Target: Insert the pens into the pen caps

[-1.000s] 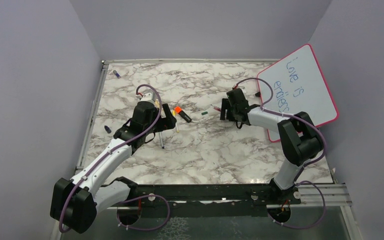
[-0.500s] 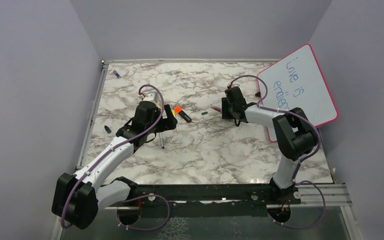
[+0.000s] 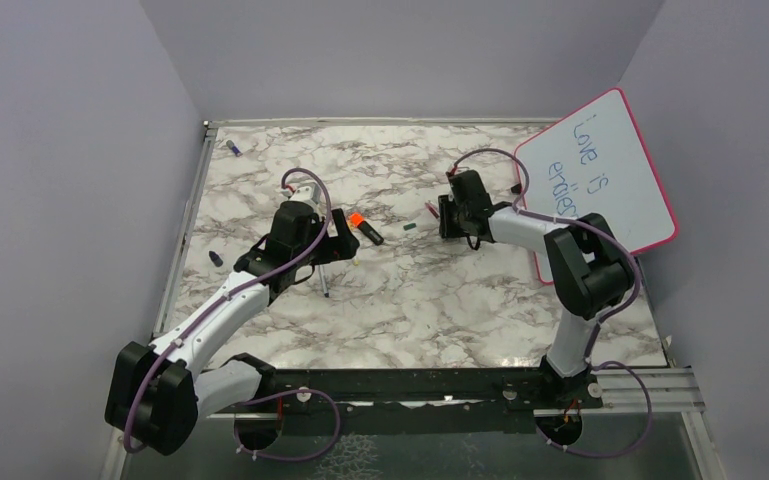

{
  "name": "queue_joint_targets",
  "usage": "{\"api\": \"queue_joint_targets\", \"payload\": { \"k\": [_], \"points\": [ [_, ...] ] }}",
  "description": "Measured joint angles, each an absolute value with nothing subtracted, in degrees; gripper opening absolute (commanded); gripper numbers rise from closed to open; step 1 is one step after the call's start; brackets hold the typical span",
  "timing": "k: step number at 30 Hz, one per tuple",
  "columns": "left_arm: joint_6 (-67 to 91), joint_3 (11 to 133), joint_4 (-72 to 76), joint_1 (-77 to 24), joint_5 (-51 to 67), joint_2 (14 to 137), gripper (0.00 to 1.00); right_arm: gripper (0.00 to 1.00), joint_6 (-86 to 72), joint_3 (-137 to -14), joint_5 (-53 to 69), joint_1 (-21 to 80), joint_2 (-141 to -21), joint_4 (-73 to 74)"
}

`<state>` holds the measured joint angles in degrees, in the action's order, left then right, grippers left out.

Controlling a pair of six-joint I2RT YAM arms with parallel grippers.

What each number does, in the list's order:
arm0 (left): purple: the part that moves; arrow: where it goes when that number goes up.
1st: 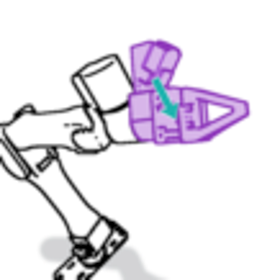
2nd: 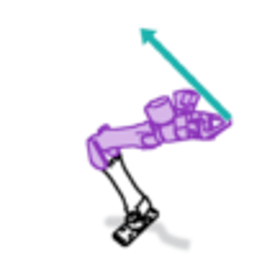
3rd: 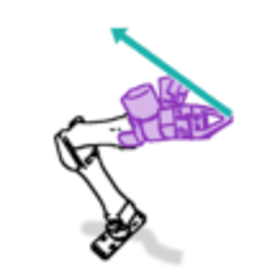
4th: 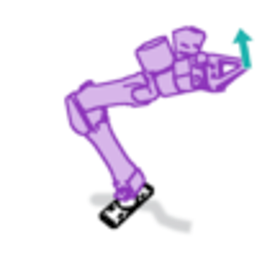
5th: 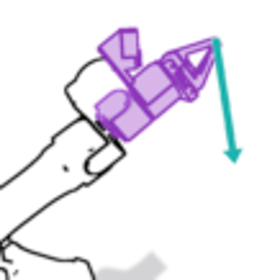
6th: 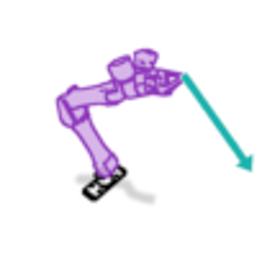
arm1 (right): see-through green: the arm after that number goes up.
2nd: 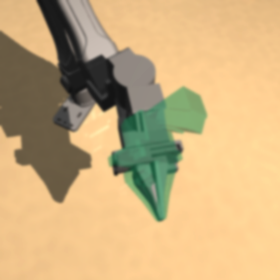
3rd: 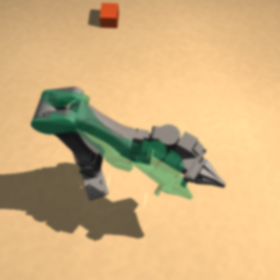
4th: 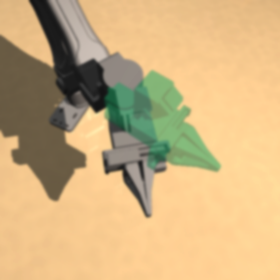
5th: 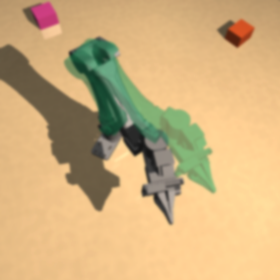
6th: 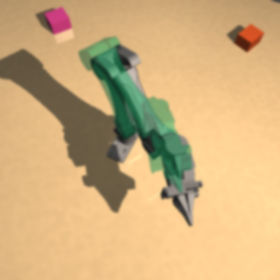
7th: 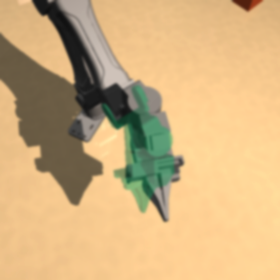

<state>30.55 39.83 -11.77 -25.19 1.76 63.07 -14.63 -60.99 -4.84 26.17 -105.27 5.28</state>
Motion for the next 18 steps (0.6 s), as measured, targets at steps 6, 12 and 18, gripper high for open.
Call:
{"api": "queue_joint_targets", "payload": {
  "k": [6, 12, 18],
  "points": [
    [30.52, 39.83, -11.64, -25.19, 2.11, 63.77, 0.95, 0.33, -13.61, -64.58, -4.8, 26.2, -108.31, 5.1],
    [30.37, 39.83, -11.6, -25.19, 2.46, 64.27, 0.95, 0.23, -11.38, -64.99, -5.17, 26.63, -109.16, 3.95],
    [30.28, 39.83, -11.05, -25.17, 3.6, 64.27, 0.95, 0.16, -9.39, -65.89, -5.69, 27.33, -109.89, 3.95]
  ]
}}
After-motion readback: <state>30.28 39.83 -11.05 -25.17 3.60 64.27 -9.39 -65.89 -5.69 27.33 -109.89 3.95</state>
